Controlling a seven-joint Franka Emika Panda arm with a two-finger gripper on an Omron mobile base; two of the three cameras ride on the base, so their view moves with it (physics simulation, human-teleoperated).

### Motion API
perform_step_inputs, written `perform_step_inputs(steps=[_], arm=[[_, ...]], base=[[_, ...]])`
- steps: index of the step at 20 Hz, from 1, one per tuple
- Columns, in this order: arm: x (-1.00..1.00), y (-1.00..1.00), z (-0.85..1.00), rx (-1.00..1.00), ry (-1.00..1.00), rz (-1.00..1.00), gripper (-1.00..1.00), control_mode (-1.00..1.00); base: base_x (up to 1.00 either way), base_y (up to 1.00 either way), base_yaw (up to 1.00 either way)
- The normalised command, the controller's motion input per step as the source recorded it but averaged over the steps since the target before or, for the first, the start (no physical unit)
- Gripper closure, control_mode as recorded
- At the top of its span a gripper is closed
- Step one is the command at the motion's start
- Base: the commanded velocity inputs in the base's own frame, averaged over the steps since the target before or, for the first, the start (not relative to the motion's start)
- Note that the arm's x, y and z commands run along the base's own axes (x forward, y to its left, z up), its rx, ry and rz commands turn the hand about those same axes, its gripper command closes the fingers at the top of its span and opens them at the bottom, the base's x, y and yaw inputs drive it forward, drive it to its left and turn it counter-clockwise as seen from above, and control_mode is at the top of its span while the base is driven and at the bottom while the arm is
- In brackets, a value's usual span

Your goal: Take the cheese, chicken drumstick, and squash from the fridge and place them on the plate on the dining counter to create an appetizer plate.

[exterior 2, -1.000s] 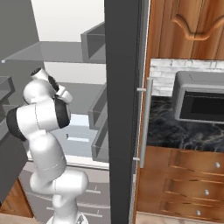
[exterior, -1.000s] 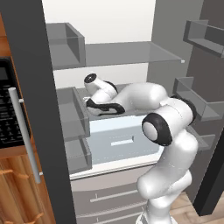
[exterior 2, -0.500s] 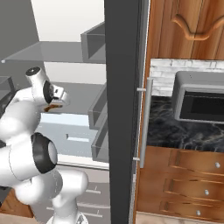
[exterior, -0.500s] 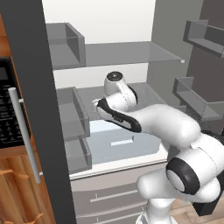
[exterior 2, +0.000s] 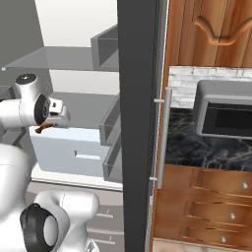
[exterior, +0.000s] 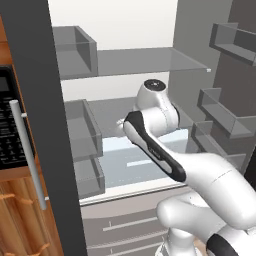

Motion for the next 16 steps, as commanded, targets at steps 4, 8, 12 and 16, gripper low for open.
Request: perform_step_inputs(steps=[4, 8, 12, 16], arm=[[-0.38, -0.05, 0.04, -0.01, 0.31, 0.08, 1.0, -1.0], [0.0, -0.08, 0.0, 0.0, 0.2, 0.01, 1.0, 1.0], [0.0, 0.0, 0.0, 0.0, 0.0, 0.0, 1.0, 1.0], [0.0, 0.0, 0.0, 0.0, 0.0, 0.0, 1.0, 1.0]], base=[[0.0, 0.0, 0.0], [-0.04, 0.0, 0.0], [-0.9, 0.04, -0.04], [-1.0, 0.01, -0.18]])
